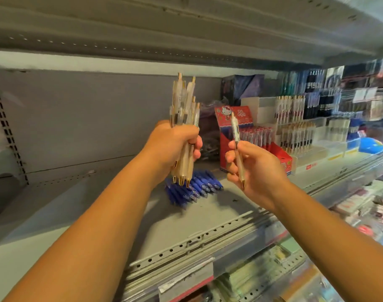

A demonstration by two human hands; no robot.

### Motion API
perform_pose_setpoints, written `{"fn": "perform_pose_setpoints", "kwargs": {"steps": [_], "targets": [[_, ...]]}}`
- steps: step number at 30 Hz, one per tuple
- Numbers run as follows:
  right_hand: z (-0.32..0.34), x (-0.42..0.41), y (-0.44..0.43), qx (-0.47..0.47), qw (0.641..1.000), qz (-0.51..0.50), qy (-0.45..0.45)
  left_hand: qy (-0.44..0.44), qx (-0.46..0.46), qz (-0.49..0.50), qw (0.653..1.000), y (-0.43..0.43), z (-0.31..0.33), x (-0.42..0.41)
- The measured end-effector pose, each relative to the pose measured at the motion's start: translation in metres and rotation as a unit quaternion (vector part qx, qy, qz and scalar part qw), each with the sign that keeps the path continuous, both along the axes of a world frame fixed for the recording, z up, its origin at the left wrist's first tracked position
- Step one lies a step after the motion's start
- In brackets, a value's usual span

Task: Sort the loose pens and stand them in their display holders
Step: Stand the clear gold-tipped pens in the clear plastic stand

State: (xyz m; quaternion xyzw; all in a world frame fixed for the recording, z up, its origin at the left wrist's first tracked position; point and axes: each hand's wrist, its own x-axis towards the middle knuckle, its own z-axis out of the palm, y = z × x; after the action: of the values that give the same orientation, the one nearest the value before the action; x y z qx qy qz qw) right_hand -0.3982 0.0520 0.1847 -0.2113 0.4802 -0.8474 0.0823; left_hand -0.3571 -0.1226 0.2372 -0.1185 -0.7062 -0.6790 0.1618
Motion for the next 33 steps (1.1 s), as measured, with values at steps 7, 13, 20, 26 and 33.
{"fn": "perform_pose_setpoints", "kwargs": {"steps": [7,13,20,26,33], "targets": [[0.008,0.005,0.091,-0.076,0.996,0.004,0.037,0.058,0.087,-0.12,0.987,0.108,-0.005,0.003],[0.008,-0.011,0.194,-0.076,0.992,-0.08,0.068,0.055,0.072,-0.17,0.981,0.214,-0.019,-0.024],[-0.001,-0.047,0.288,-0.062,0.99,-0.108,0.064,0.036,0.093,-0.145,0.984,0.302,-0.039,-0.069],[-0.006,-0.095,0.331,-0.014,0.992,-0.078,0.1,0.034,0.09,-0.11,0.989,0.341,-0.052,-0.115],[-0.002,-0.169,0.345,0.069,0.978,-0.074,0.18,0.056,0.067,-0.043,0.995,0.364,-0.045,-0.189]]}}
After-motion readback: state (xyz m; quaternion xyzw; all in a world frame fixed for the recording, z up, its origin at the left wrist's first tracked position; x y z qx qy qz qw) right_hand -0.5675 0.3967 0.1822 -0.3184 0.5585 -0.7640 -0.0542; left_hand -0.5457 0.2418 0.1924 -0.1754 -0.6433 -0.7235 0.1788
